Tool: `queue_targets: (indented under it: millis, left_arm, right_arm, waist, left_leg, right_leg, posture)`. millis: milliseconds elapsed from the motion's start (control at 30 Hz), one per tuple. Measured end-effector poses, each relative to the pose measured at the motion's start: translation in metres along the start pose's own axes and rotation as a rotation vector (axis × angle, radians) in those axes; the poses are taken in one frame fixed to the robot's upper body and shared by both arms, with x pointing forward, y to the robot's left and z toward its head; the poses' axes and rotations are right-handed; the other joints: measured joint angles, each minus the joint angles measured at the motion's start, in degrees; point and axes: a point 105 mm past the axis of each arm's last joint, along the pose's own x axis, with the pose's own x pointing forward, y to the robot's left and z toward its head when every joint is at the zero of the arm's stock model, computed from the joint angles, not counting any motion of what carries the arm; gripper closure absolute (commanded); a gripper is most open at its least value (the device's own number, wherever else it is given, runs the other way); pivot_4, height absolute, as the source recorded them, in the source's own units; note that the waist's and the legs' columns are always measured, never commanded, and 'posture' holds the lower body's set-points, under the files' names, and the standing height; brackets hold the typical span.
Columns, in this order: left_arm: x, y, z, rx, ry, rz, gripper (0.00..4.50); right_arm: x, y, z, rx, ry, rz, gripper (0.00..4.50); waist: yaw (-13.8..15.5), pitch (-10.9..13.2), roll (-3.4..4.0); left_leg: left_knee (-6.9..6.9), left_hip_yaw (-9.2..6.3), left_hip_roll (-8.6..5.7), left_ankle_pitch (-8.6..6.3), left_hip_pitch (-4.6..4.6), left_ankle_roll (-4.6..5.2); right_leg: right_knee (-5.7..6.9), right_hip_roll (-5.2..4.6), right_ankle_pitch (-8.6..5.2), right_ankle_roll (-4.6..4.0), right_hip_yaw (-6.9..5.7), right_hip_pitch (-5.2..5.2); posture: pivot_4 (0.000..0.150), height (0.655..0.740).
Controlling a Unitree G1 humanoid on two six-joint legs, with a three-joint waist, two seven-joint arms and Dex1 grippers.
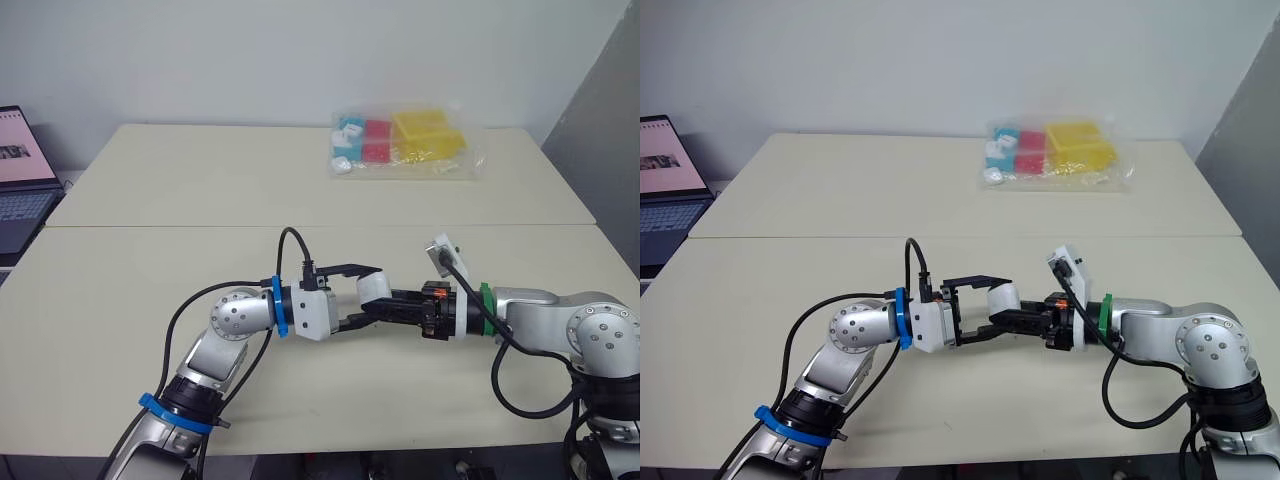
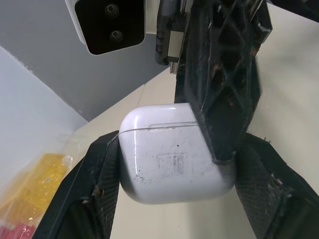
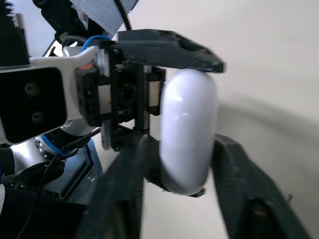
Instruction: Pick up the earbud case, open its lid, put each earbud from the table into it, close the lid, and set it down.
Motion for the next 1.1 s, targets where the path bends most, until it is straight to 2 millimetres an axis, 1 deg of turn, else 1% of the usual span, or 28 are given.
queue_targets:
  millis: [33, 167, 233, 333, 433, 500, 533, 567, 633, 733, 800, 833, 867, 900, 967, 1033, 1100]
  left_arm:
    - [0.000, 0.000, 0.000, -0.001, -0.001, 0.000, 1.67]
    - [0.000, 0.000, 0.001, -0.001, -0.005, 0.001, 1.67]
    - [-0.001, 0.000, 0.001, -0.037, -0.011, 0.010, 0.92]
    - [-0.001, 0.003, -0.002, -0.104, -0.003, 0.023, 0.03]
    - [-0.005, 0.004, -0.005, -0.087, 0.028, -0.005, 0.00]
    - [-0.013, 0.004, -0.015, -0.114, 0.110, -0.044, 0.00]
    - [-0.018, 0.003, -0.023, -0.155, 0.161, -0.059, 0.00]
    - [-0.021, 0.002, -0.027, -0.181, 0.191, -0.062, 0.00]
    - [-0.026, 0.003, -0.035, -0.287, 0.247, -0.051, 0.00]
    - [-0.028, 0.004, -0.036, -0.476, 0.288, -0.033, 0.00]
    - [-0.026, 0.005, -0.029, -0.552, 0.300, -0.052, 0.00]
    - [-0.025, 0.004, -0.025, -0.573, 0.311, -0.078, 0.00]
    - [-0.023, 0.003, -0.021, -0.580, 0.315, -0.098, 0.00]
    - [-0.013, 0.001, -0.017, -0.595, 0.316, -0.116, 0.00]
    - [-0.005, -0.001, -0.017, -0.618, 0.315, -0.120, 0.00]
    - [0.009, -0.006, -0.015, -0.648, 0.314, -0.140, 0.00]
    - [0.017, -0.007, -0.014, -0.649, 0.316, -0.151, 0.00]
  right_arm:
    - [0.000, 0.000, 0.000, 0.002, -0.001, 0.002, 3.72]
    - [0.000, 0.000, 0.000, 0.010, -0.001, 0.007, 3.72]
    - [0.000, 0.001, 0.001, 0.008, 0.000, 0.010, 3.72]
    - [0.001, 0.004, 0.002, -0.016, 0.020, 0.026, 3.72]
    - [0.000, 0.003, -0.001, -0.055, 0.056, 0.013, 3.72]
    - [-0.002, -0.002, -0.001, -0.101, 0.091, -0.022, 3.72]
    - [-0.005, -0.005, -0.001, -0.144, 0.120, -0.052, 3.72]
    - [-0.007, -0.007, 0.000, -0.173, 0.136, -0.070, 3.72]
    - [-0.013, -0.013, -0.001, -0.265, 0.195, -0.117, 3.72]
    - [-0.026, -0.024, 0.000, -0.443, 0.306, -0.189, 3.72]
    - [-0.034, -0.032, 0.003, -0.607, 0.392, -0.225, 3.72]
    - [-0.041, -0.036, 0.005, -0.711, 0.454, -0.245, 3.72]
    - [-0.045, -0.039, 0.008, -0.778, 0.493, -0.259, 3.72]
    - [-0.049, -0.043, 0.014, -0.901, 0.548, -0.265, 3.72]
    - [-0.048, -0.042, 0.016, -0.958, 0.568, -0.240, 3.72]
    - [-0.044, -0.040, 0.014, -1.009, 0.605, -0.184, 3.72]
    - [-0.042, -0.040, 0.013, -1.034, 0.628, -0.157, 3.72]
  waist:
    - [0.0, 0.0, 0.00]
    - [0.0, 0.0, 0.00]
    - [0.0, 0.0, 0.00]
    - [0.0, 0.0, 0.00]
    - [0.0, 0.0, 0.00]
    - [-0.1, 0.0, 0.02]
    - [-0.1, 0.0, 0.02]
    - [-0.1, 0.0, 0.03]
    - [-0.1, 0.0, 0.05]
    - [-0.2, 0.1, 0.07]
    - [-0.2, 0.1, 0.10]
    - [-0.2, 0.1, 0.14]
    - [-0.2, 0.2, 0.15]
    - [-0.2, 0.2, 0.15]
    - [-0.1, 0.2, 0.13]
    - [-0.1, 0.2, 0.11]
    - [0.0, 0.2, 0.11]
  left_leg:
    - [0.00, -0.01, 0.01, 0.00, 0.00, 0.00]
    - [-0.02, 0.00, 0.01, 0.00, 0.00, 0.00]
    - [-0.01, 0.00, 0.01, 0.00, -0.01, 0.00]
    - [-0.01, -0.01, 0.01, 0.00, 0.00, 0.00]
    - [-0.02, -0.02, 0.01, 0.00, 0.00, 0.00]
    - [-0.04, -0.01, 0.01, 0.00, 0.01, 0.00]
    - [-0.04, -0.01, 0.01, 0.00, 0.00, 0.00]
    - [-0.04, -0.03, 0.01, 0.00, -0.02, 0.00]
    - [-0.04, -0.05, 0.01, 0.00, -0.08, 0.00]
    - [-0.08, -0.07, 0.01, -0.01, -0.17, 0.01]
    - [-0.10, -0.09, 0.00, -0.01, -0.22, 0.00]
    - [-0.12, -0.09, -0.01, -0.01, -0.25, 0.00]
    - [-0.13, -0.09, -0.01, -0.01, -0.25, 0.00]
    - [-0.12, -0.08, -0.01, -0.01, -0.25, 0.00]
    - [-0.11, -0.08, -0.01, -0.01, -0.25, 0.00]
    - [-0.09, -0.08, -0.02, -0.01, -0.27, 0.00]
    - [-0.09, -0.10, -0.02, -0.01, -0.26, 0.01]
  right_leg:
    - [0.00, 0.00, 0.00, 0.00, -0.01, 0.00]
    - [0.00, 0.01, 0.00, 0.00, 0.00, 0.00]
    - [0.00, 0.00, 0.00, 0.00, 0.01, -0.01]
    - [0.00, 0.00, 0.00, 0.00, -0.01, -0.01]
    - [-0.01, 0.01, 0.00, 0.00, -0.03, -0.02]
    - [0.00, 0.02, 0.00, 0.00, -0.01, -0.05]
    - [0.00, 0.02, 0.00, 0.00, -0.02, -0.06]
    - [-0.03, 0.02, -0.01, 0.00, -0.05, -0.06]
    - [-0.07, 0.00, -0.01, 0.01, -0.08, -0.09]
    - [-0.22, 0.00, -0.01, 0.01, -0.12, -0.14]
    - [-0.29, 0.00, -0.02, 0.02, -0.15, -0.19]
    - [-0.30, 0.01, -0.02, 0.01, -0.13, -0.23]
    - [-0.33, 0.01, -0.03, 0.01, -0.14, -0.23]
    - [-0.34, 0.01, -0.04, 0.01, -0.13, -0.22]
    - [-0.33, 0.02, -0.03, 0.01, -0.12, -0.22]
    - [-0.31, 0.02, -0.03, 0.01, -0.11, -0.23]
    - [-0.28, 0.02, -0.03, 0.00, -0.12, -0.23]
  posture:
    - [0.150, 0.7400]
    - [0.150, 0.7400]
    - [0.150, 0.7400]
    - [0.150, 0.7400]
    - [0.150, 0.7400]
    - [0.150, 0.7400]
    - [0.150, 0.7400]
    - [0.150, 0.7400]
    - [0.150, 0.7400]
    - [0.150, 0.7400]
    - [0.150, 0.7400]
    - [0.150, 0.7400]
    - [0.150, 0.7400]
    - [0.150, 0.7400]
    - [0.150, 0.7400]
    - [0.150, 0.7400]
    - [0.150, 0.7400]
